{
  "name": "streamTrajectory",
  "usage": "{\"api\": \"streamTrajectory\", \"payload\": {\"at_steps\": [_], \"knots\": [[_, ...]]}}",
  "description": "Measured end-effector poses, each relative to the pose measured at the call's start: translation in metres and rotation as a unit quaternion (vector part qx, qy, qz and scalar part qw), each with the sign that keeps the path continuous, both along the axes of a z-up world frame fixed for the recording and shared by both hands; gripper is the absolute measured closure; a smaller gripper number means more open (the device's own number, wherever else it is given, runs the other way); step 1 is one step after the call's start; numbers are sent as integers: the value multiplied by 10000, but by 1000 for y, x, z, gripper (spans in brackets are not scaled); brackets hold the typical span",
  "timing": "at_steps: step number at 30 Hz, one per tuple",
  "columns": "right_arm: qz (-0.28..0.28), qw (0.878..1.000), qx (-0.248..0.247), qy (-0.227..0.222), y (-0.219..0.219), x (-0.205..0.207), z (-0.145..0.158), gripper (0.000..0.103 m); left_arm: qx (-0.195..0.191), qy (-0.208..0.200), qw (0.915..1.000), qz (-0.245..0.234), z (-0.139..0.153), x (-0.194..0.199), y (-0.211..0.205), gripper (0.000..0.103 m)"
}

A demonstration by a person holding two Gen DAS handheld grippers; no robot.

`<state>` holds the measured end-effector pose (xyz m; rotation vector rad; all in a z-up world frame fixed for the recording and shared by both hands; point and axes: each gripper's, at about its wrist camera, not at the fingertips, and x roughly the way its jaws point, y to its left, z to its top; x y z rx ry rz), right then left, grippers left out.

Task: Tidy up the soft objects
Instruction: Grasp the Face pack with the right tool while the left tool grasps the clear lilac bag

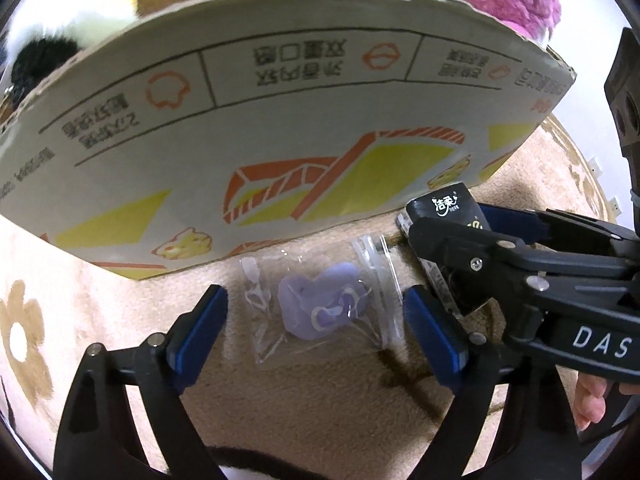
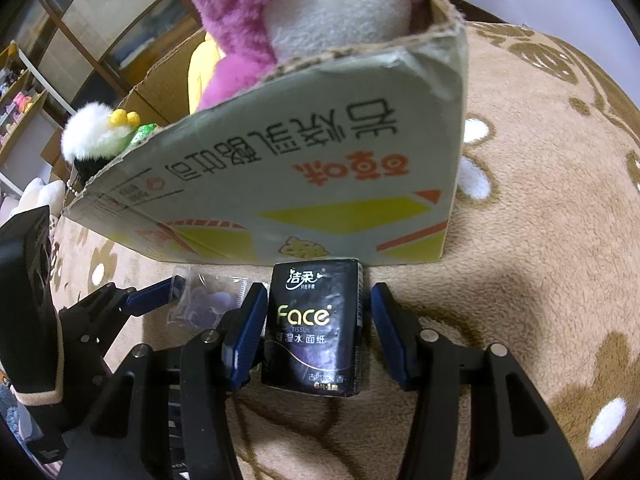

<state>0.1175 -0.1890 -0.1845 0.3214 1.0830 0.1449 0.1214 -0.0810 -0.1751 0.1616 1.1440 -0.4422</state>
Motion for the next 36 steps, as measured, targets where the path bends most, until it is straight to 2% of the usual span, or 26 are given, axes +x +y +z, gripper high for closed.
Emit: {"api": "streamTrajectory", "payload": {"at_steps": [9,12,19,21,25,32,36], "knots": [[-8,10000,27,55,2,2,-4,46,43,-45,9999,79,2,-6,7,31],[15,9999,-134,67,3,2,-4,51,32,-59,9999,119,4,-6,12,37],[98,9990,-443,-52,13,-3,1,53,76,-93,9999,117,9,-11,15,43],[141,9985,-529,-78,17,-4,2,54,53,-84,9999,112,18,-8,19,46],[77,9989,-439,-128,16,-7,5,54,-83,-94,9998,138,29,-11,26,60],[100,9989,-445,-141,13,-12,8,54,-83,17,9997,227,27,-10,33,60],[81,9990,-418,-125,8,-14,9,54,12,-7,9996,298,29,-12,32,55]]}}
